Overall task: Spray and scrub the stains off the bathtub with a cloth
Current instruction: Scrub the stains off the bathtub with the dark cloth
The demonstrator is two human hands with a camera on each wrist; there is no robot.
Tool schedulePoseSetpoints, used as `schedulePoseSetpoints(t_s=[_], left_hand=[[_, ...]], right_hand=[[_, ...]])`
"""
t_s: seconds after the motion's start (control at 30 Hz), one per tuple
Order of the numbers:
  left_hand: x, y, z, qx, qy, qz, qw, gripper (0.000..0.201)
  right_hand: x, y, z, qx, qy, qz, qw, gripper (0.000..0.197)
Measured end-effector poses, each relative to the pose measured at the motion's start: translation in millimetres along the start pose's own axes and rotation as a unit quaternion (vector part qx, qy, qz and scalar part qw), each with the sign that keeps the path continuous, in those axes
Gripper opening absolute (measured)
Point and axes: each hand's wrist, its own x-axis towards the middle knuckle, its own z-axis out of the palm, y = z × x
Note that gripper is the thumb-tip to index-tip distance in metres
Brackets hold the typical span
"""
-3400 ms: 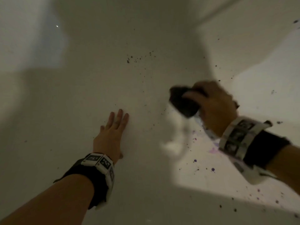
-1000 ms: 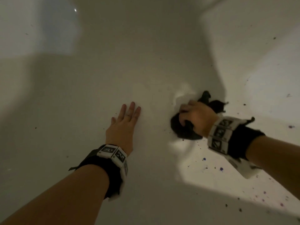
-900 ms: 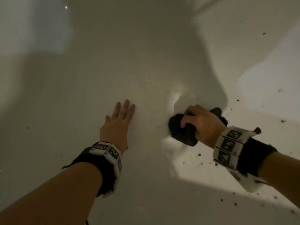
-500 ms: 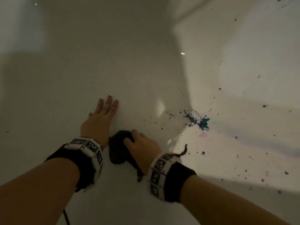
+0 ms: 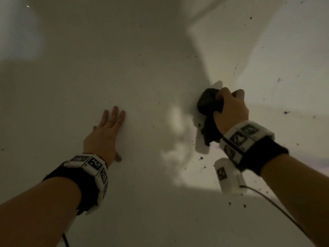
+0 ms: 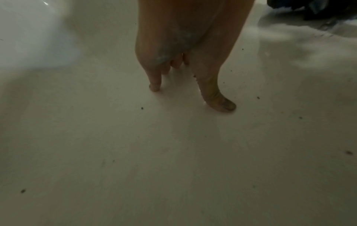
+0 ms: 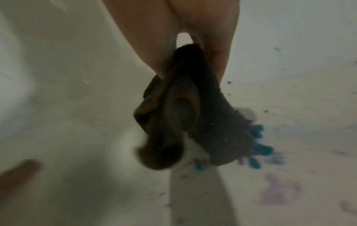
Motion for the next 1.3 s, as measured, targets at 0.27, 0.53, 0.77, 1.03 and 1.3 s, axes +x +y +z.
schedulePoseSetpoints(t_s=[0.27,0.53,0.77,1.03,1.3], left_hand=[[-2,-1,2,0.001,0.023,0.007,1.0,0.133],[1,-2,4,0.0,0.026,0.002,1.0,0.133],[-6,29,-23,-0.037,-0.003,-0.019,0.999,0.084],[-48,112,-42,-0.313,-0.072,0.129,0.938,0.046],[-70,134,-46,-0.357,-0.097,0.122,0.921,0.018]], right_hand=[[-76,-48,59,0.144,-0.142,-0.148,0.968,0.032],[-66,-21,56,0.244,-0.086,-0.078,0.963,0.02],[-61,-10,23,0.313,-0.094,-0.012,0.945,0.009],[-76,-13,-41,0.164,-0.186,-0.154,0.956,0.016],[-48,-12,-101,-0.063,-0.126,-0.24,0.96,0.03]])
